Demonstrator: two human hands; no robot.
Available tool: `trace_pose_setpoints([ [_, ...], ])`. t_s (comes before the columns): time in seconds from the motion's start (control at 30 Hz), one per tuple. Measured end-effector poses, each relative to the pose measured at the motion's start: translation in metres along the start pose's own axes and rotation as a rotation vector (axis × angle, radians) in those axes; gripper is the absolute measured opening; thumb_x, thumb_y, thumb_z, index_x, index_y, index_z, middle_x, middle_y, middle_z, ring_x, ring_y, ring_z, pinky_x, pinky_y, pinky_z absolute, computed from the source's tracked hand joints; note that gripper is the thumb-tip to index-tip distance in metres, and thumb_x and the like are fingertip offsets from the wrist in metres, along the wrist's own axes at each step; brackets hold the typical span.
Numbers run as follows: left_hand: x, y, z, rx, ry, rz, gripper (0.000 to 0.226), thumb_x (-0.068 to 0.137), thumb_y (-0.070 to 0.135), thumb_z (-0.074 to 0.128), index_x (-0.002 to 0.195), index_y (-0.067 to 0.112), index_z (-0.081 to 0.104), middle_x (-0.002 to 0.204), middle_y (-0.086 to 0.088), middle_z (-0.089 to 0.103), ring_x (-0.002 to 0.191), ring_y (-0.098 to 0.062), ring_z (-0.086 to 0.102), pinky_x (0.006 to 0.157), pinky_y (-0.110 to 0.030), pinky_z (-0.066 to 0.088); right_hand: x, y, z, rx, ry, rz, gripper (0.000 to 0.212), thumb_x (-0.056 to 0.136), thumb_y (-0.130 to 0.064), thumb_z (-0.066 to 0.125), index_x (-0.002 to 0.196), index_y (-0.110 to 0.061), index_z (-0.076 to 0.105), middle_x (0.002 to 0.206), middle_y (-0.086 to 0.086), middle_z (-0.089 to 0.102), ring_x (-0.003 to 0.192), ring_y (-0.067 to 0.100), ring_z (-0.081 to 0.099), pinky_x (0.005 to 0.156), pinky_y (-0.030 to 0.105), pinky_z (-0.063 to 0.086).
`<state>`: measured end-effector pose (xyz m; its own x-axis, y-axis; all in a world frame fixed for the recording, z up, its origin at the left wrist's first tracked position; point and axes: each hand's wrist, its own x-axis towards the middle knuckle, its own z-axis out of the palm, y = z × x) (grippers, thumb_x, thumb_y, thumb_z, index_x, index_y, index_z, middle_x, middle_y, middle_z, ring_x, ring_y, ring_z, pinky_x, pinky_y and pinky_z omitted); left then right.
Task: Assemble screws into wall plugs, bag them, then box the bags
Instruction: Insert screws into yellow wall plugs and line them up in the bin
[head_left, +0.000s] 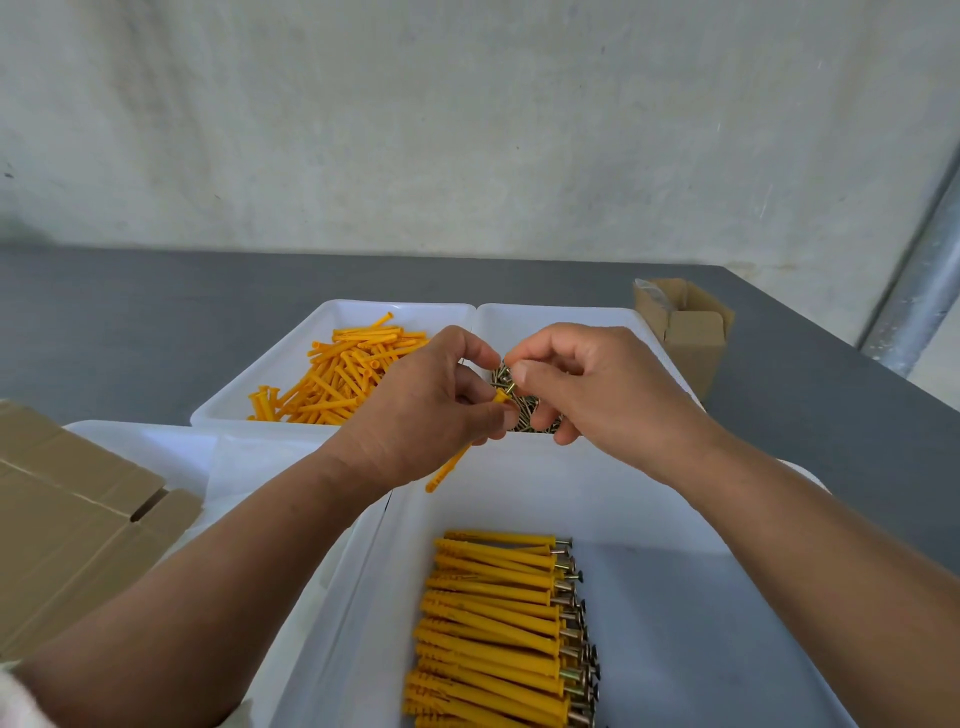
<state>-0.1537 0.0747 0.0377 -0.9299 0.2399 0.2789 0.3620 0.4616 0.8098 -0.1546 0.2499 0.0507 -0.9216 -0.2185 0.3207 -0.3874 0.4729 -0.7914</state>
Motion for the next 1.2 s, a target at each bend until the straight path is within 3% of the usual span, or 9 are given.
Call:
trace_pose_setpoints([
  [0.1, 0.0, -0.001, 0.0, 0.006, -0.01, 0.004, 0.034, 0.081, 0.012, 0.076, 0.1, 0.025, 0.05, 0.073, 0.002, 0.073, 0.065, -0.011, 0.068, 0.066, -0.025, 0.057, -0.003, -0.003, 0.003, -0.224, -0.002, -0.109, 0.015, 0.095, -0.024, 0.059, 0.099, -0.029, 0.073, 0.08, -0.016, 0.067, 0.075, 0.006, 0.065, 0.066, 0.024, 0.054],
  [0.2, 0.0, -0.003, 0.001, 0.008, -0.016, 0.009, 0.033, 0.081, 0.011, 0.076, 0.099, 0.022, 0.051, 0.074, 0.0, 0.074, 0.068, -0.014, 0.07, 0.068, -0.029, 0.059, -0.007, -0.009, 0.005, -0.514, -0.063, -0.288, 0.024, 0.098, -0.021, 0.051, 0.11, -0.033, 0.068, 0.095, -0.008, 0.061, 0.087, 0.013, 0.057, 0.075, 0.03, 0.047],
  [0.43, 0.001, -0.006, 0.002, 0.017, -0.091, 0.002, 0.037, 0.078, 0.005, 0.076, 0.104, 0.017, 0.052, 0.077, -0.007, 0.073, 0.072, -0.025, 0.069, 0.072, -0.04, 0.057, -0.014, -0.016, 0.003, -0.974, -0.192, -0.469, 0.022, 0.098, -0.019, 0.046, 0.11, -0.037, 0.049, 0.089, -0.007, 0.051, 0.072, 0.02, 0.053, 0.055, 0.03, 0.036],
  [0.53, -0.001, -0.007, 0.003, 0.056, -0.166, 0.002, 0.037, 0.078, 0.008, 0.077, 0.104, 0.019, 0.054, 0.078, 0.0, 0.074, 0.075, -0.016, 0.07, 0.077, -0.038, 0.057, -0.015, -0.014, 0.003, -1.045, -0.238, -0.394, 0.018, 0.096, -0.016, 0.05, 0.098, -0.033, 0.043, 0.073, -0.006, 0.047, 0.062, 0.017, 0.049, 0.048, 0.031, 0.031],
  [0.63, -0.001, -0.007, -0.001, 0.076, -0.184, -0.03, 0.034, 0.078, 0.018, 0.079, 0.104, 0.024, 0.058, 0.079, 0.007, 0.075, 0.079, -0.007, 0.07, 0.08, -0.033, 0.057, -0.018, -0.01, 0.001, -1.048, -0.338, -0.259, 0.012, 0.096, -0.016, 0.051, 0.105, -0.025, 0.052, 0.071, -0.003, 0.044, 0.058, 0.011, 0.043, 0.046, 0.028, 0.029],
  [0.83, 0.01, -0.026, -0.024, 0.39, 0.215, -0.159, 0.008, 0.083, 0.03, 0.07, 0.083, 0.031, 0.062, 0.073, 0.012, 0.066, 0.072, -0.001, 0.059, 0.064, -0.019, 0.042, -0.021, -0.002, 0.007, -1.109, -0.633, -0.042, 0.021, 0.096, -0.008, 0.046, 0.112, -0.018, 0.055, 0.077, -0.006, 0.037, 0.062, 0.006, 0.035, 0.048, 0.022, 0.027],
  [0.97, 0.014, -0.054, -0.042, 0.663, 0.408, -0.302, 0.018, 0.09, 0.036, 0.055, 0.088, 0.022, 0.065, 0.084, 0.002, 0.066, 0.086, -0.022, 0.057, 0.07, -0.029, 0.04, -0.022, 0.008, 0.019, -1.116, -0.748, 0.012, 0.026, 0.092, -0.003, 0.05, 0.114, -0.015, 0.057, 0.079, -0.003, 0.04, 0.059, 0.006, 0.035, 0.045, 0.021, 0.026],
  [1.1, 0.015, -0.075, -0.05, 0.857, 0.251, -0.483, 0.047, 0.094, 0.056, 0.037, 0.086, 0.017, 0.062, 0.101, -0.01, 0.066, 0.091, -0.03, 0.054, 0.075, -0.034, 0.038, -0.022, 0.015, 0.025, -1.099, -0.793, 0.042, 0.028, 0.091, 0.0, 0.051, 0.114, -0.011, 0.061, 0.102, 0.007, 0.059, 0.08, 0.017, 0.052, 0.049, 0.022, 0.031],
  [1.2, 0.016, -0.085, -0.049, 0.971, 0.081, -0.6, 0.068, 0.09, 0.072, 0.017, 0.094, 0.023, 0.064, 0.119, -0.008, 0.063, 0.112, -0.03, 0.054, 0.092, -0.041, 0.037, -0.022, 0.019, 0.028, -1.102, -0.807, 0.038, 0.025, 0.093, -0.005, 0.05, 0.113, -0.01, 0.065, 0.112, 0.008, 0.064, 0.097, 0.022, 0.061, 0.055, 0.024, 0.035],
])
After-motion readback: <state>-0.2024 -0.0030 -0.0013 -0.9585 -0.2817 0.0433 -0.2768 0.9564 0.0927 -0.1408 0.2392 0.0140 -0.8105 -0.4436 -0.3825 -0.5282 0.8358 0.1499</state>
